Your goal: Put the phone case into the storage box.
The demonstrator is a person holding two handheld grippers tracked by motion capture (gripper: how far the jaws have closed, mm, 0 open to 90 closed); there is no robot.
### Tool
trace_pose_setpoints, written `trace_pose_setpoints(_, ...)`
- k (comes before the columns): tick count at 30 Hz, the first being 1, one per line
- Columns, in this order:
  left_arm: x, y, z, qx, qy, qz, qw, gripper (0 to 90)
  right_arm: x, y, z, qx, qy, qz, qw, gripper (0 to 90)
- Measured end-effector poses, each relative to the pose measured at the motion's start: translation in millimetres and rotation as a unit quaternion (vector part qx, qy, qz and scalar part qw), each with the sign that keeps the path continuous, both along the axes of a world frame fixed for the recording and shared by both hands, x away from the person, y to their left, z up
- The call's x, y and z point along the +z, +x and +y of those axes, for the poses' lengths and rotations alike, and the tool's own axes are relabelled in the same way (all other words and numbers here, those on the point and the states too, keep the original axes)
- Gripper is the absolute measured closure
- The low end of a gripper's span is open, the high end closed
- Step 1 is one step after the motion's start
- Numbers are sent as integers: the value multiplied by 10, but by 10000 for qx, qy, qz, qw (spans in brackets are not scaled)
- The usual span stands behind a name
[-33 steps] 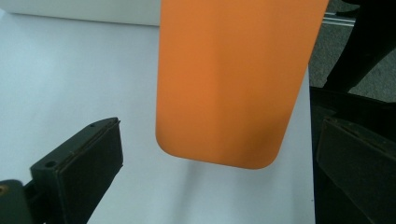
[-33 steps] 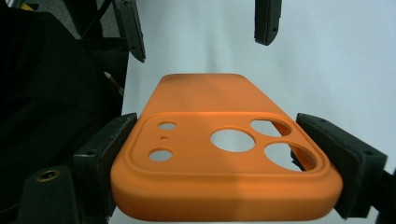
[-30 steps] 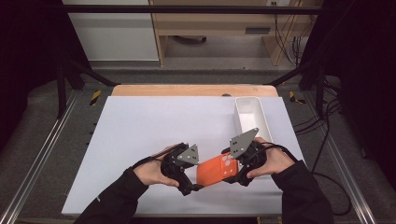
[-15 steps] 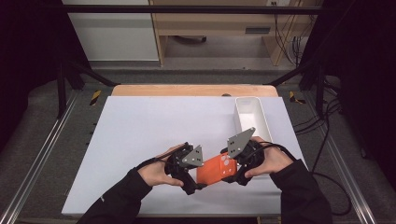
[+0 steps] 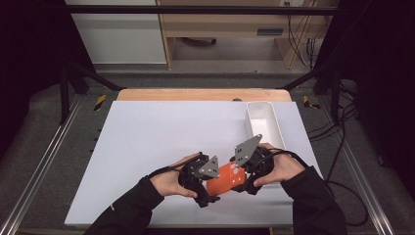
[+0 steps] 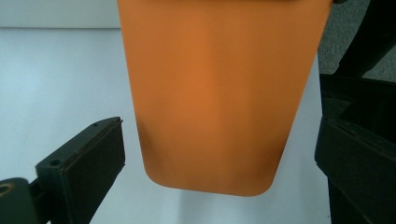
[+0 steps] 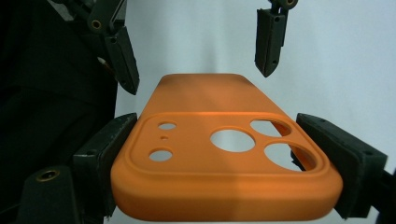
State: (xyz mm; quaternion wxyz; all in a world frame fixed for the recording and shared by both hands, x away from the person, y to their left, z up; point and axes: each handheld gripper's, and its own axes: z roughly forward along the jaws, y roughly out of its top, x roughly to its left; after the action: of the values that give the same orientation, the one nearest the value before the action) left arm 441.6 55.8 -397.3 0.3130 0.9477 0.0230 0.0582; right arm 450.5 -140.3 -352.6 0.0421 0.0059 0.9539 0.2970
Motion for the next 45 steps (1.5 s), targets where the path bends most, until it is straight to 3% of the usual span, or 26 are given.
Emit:
trace_pose_setpoints(23, -60, 63, -196, -97, 345, 79, 9993, 0, -35, -2, 51, 61, -146, 7, 9999, 161)
trace_pose_setpoints(31, -86, 74, -244, -73, 372, 152, 9992, 0, -52, -6, 65, 78, -202, 15, 9998, 161)
trace_pose_setpoints(45, -101, 52, -338, -152, 499, 109, 9986, 49, -66, -6, 75, 116, -248, -4, 9996, 161)
